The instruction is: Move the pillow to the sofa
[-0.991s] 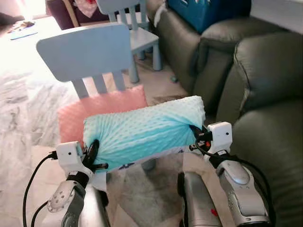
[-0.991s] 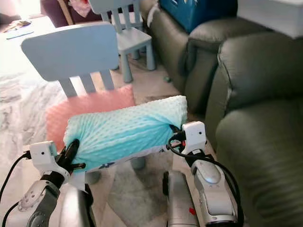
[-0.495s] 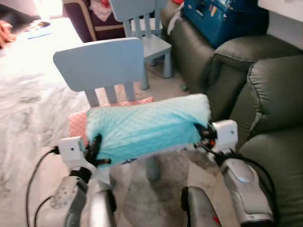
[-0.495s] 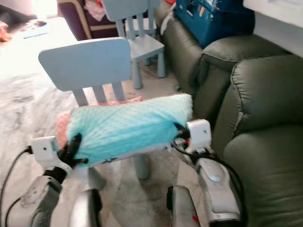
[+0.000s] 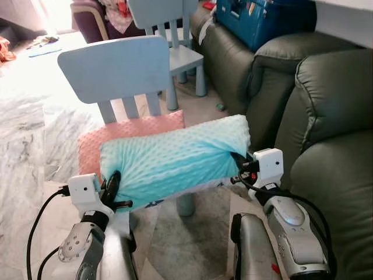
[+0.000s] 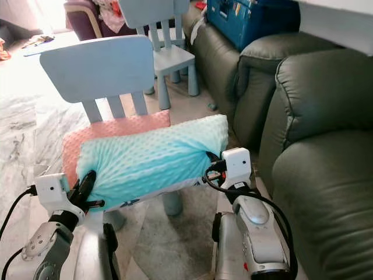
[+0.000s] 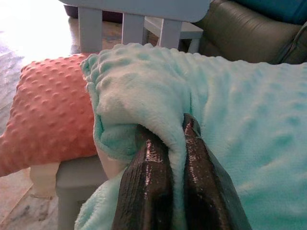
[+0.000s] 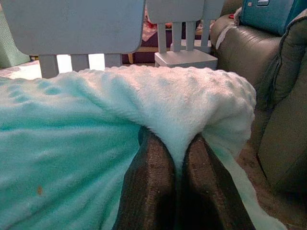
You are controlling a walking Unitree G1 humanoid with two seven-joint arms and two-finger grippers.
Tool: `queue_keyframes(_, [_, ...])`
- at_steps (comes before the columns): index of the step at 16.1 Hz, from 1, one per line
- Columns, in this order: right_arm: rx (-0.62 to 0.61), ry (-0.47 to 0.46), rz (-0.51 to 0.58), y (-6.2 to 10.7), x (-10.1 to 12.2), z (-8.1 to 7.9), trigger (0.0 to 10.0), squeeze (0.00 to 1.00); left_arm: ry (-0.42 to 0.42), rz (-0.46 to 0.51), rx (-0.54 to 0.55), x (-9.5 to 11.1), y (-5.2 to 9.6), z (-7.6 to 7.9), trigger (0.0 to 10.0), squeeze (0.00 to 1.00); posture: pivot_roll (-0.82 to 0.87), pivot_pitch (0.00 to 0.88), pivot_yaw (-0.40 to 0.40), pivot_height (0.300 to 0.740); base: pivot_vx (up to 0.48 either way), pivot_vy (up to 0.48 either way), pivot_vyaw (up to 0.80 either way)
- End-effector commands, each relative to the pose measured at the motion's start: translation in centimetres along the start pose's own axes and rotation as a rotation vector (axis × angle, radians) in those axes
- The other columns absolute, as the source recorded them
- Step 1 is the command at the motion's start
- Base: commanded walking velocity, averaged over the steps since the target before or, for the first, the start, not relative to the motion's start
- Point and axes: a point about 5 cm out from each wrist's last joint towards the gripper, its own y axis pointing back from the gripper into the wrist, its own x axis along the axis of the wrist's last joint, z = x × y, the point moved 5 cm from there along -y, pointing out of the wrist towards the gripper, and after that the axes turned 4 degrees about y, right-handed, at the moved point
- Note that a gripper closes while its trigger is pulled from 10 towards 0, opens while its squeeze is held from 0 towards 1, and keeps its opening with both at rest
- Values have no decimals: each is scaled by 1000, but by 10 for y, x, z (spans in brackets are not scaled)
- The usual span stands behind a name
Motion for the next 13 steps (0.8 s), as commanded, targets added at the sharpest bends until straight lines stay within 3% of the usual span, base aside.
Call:
queue_keyframes(1, [-7, 6, 32, -5, 11, 1, 0, 0, -14, 8, 1, 3, -1, -1, 10000, 0, -162, 65, 58, 454, 0, 0, 0])
queue_keyframes(13, [-18, 7, 44, -9, 16, 8, 0, 0, -2, 6, -4, -1, -3, 1, 10000, 0, -176, 59, 53, 533, 0, 0, 0])
